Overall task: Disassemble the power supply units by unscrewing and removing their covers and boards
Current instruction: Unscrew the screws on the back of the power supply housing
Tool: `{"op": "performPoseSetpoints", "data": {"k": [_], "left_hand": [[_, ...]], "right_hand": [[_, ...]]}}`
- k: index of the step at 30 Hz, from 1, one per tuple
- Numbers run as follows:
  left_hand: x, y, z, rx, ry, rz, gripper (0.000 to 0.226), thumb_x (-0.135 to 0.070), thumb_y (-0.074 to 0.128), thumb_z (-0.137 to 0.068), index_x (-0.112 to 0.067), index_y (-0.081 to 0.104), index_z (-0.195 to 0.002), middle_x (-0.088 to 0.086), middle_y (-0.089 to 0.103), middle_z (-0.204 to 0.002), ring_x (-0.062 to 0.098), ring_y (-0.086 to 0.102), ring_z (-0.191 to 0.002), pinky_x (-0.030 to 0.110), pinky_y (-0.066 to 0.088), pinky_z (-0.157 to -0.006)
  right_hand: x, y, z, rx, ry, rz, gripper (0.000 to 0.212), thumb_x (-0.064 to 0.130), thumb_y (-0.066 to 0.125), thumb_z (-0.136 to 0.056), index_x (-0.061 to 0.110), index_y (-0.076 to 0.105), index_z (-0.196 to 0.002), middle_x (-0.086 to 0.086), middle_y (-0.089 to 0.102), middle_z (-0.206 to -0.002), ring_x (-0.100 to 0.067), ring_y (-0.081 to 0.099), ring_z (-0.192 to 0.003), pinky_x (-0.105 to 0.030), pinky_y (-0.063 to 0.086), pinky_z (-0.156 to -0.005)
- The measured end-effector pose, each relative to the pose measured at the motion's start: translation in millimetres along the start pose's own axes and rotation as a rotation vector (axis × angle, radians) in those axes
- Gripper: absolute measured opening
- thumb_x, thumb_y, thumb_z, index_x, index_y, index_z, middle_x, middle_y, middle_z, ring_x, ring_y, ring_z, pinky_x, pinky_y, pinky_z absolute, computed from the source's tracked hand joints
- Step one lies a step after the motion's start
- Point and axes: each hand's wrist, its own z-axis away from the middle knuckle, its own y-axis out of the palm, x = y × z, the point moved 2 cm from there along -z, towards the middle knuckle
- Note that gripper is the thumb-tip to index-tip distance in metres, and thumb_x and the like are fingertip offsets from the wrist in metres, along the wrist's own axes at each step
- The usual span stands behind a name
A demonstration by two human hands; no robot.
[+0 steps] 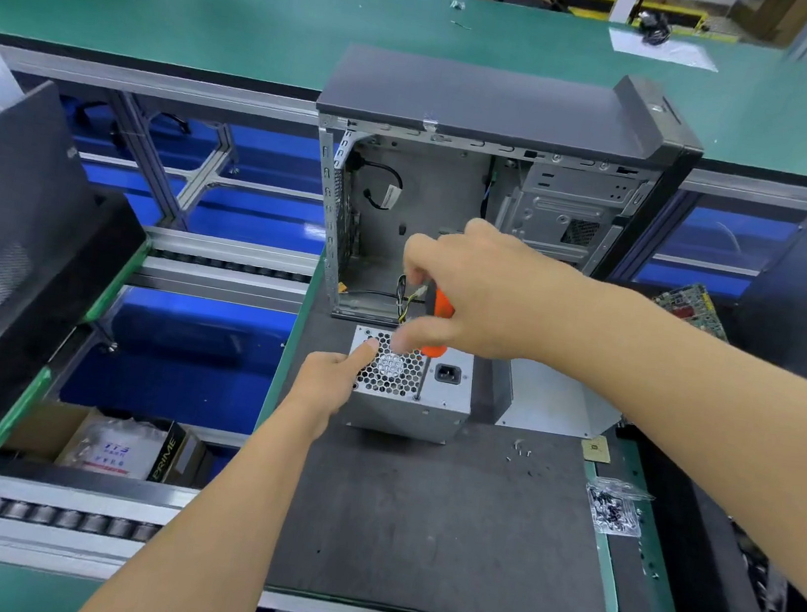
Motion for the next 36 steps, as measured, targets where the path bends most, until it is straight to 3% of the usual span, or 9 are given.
{"op": "performPoseSetpoints", "data": {"k": [3,8,12,17,20,24,27,31,36], "left_hand": [[-0.4,-0.3,0.9,-0.015,-0.001,0.002,0.065,-0.062,0.065,-0.087,-0.024,0.018,-0.062,-0.002,0.015,-0.058,0.016,0.014,-0.052,0.035,0.012,-0.056],[-0.7,0.5,1.2,-0.024,-0.005,-0.007,0.065,-0.063,0.064,-0.087,-0.024,0.018,-0.061,-0.002,0.016,-0.058,0.016,0.015,-0.051,0.034,0.013,-0.055],[-1.0,0.9,1.4,-0.036,-0.011,0.0,0.067,-0.063,0.065,-0.086,-0.024,0.017,-0.06,-0.003,0.016,-0.056,0.016,0.014,-0.05,0.034,0.013,-0.055],[-2.2,0.6,2.2,-0.036,-0.019,-0.007,0.067,-0.066,0.065,-0.085,-0.024,0.019,-0.06,-0.003,0.017,-0.056,0.015,0.014,-0.049,0.033,0.013,-0.053],[-1.5,0.8,2.6,-0.038,-0.018,-0.011,0.065,-0.065,0.064,-0.086,-0.024,0.02,-0.061,-0.002,0.018,-0.058,0.016,0.015,-0.052,0.034,0.014,-0.055],[-0.4,0.8,2.0,-0.044,-0.015,-0.012,0.065,-0.064,0.064,-0.086,-0.024,0.02,-0.061,-0.003,0.017,-0.057,0.016,0.016,-0.052,0.034,0.015,-0.056],[-0.6,1.1,1.1,-0.048,-0.018,-0.009,0.067,-0.063,0.065,-0.086,-0.023,0.018,-0.059,-0.005,0.016,-0.053,0.016,0.016,-0.051,0.033,0.016,-0.056],[-0.9,1.6,0.6,-0.048,-0.018,-0.005,0.068,-0.063,0.065,-0.085,-0.024,0.017,-0.059,-0.005,0.016,-0.054,0.016,0.016,-0.053,0.034,0.016,-0.057],[-0.3,0.9,1.1,-0.038,-0.009,0.0,0.065,-0.063,0.065,-0.086,-0.024,0.021,-0.059,-0.001,0.02,-0.058,0.017,0.018,-0.056,0.034,0.015,-0.056]], "right_hand": [[-0.5,-5.6,2.5,-0.073,0.122,0.343,0.081,0.084,0.007,-0.077,0.016,0.05,-0.088,0.0,0.036,-0.067,-0.025,0.041,-0.062,-0.03,0.024,-0.049],[0.9,-5.6,2.4,-0.035,-0.061,0.198,0.031,0.05,0.043,-0.099,0.02,0.038,-0.097,-0.003,0.049,-0.08,-0.03,0.049,-0.08,-0.038,0.044,-0.065],[4.1,-5.3,2.2,0.115,-0.075,0.003,0.024,0.027,0.056,-0.09,0.034,0.038,-0.104,0.006,0.038,-0.101,-0.025,0.036,-0.095,-0.038,0.034,-0.077],[5.9,-6.0,4.4,0.068,0.068,0.307,0.068,0.085,0.031,-0.078,0.021,0.04,-0.099,0.0,0.042,-0.081,-0.024,0.036,-0.082,-0.035,0.031,-0.066],[7.3,-9.7,3.8,0.012,0.117,0.498,0.076,0.082,0.014,-0.084,0.016,0.051,-0.088,-0.001,0.031,-0.067,-0.023,0.037,-0.059,-0.029,0.022,-0.047],[2.4,-8.9,5.4,-0.039,0.055,0.477,0.057,0.068,0.027,-0.097,0.016,0.05,-0.09,-0.002,0.038,-0.067,-0.026,0.042,-0.062,-0.028,0.024,-0.048],[1.2,-8.0,7.8,-0.008,-0.046,0.363,0.033,0.051,0.048,-0.097,0.019,0.043,-0.107,-0.003,0.057,-0.1,-0.028,0.047,-0.09,-0.035,0.031,-0.071],[3.6,-5.8,7.8,0.057,-0.088,0.23,0.033,0.021,0.061,-0.09,0.028,0.043,-0.117,0.002,0.04,-0.114,-0.021,0.026,-0.096,-0.037,0.025,-0.078],[6.5,-4.3,9.2,0.068,0.09,0.24,0.074,0.08,0.032,-0.083,0.016,0.046,-0.118,-0.001,0.042,-0.088,-0.026,0.043,-0.079,-0.035,0.037,-0.06]]}}
